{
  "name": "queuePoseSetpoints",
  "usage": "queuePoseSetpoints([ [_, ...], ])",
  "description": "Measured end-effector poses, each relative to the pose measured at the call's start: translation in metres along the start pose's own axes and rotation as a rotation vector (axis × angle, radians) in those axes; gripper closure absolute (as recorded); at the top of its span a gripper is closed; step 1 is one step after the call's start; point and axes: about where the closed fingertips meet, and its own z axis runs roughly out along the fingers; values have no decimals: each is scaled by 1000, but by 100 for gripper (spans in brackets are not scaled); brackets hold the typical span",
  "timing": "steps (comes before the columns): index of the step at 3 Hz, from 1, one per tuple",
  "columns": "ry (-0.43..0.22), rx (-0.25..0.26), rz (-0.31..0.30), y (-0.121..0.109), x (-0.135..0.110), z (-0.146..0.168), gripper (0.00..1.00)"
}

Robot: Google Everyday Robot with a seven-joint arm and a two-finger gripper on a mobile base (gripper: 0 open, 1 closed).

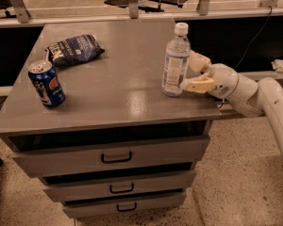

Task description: Place blue plastic bottle upright

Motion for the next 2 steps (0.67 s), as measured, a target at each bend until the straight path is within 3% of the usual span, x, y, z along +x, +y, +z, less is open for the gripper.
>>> queuePoseSetpoints([
  [1, 15, 5, -1, 1, -4, -4, 0],
  [2, 109, 49, -21, -3, -37, -33, 0],
])
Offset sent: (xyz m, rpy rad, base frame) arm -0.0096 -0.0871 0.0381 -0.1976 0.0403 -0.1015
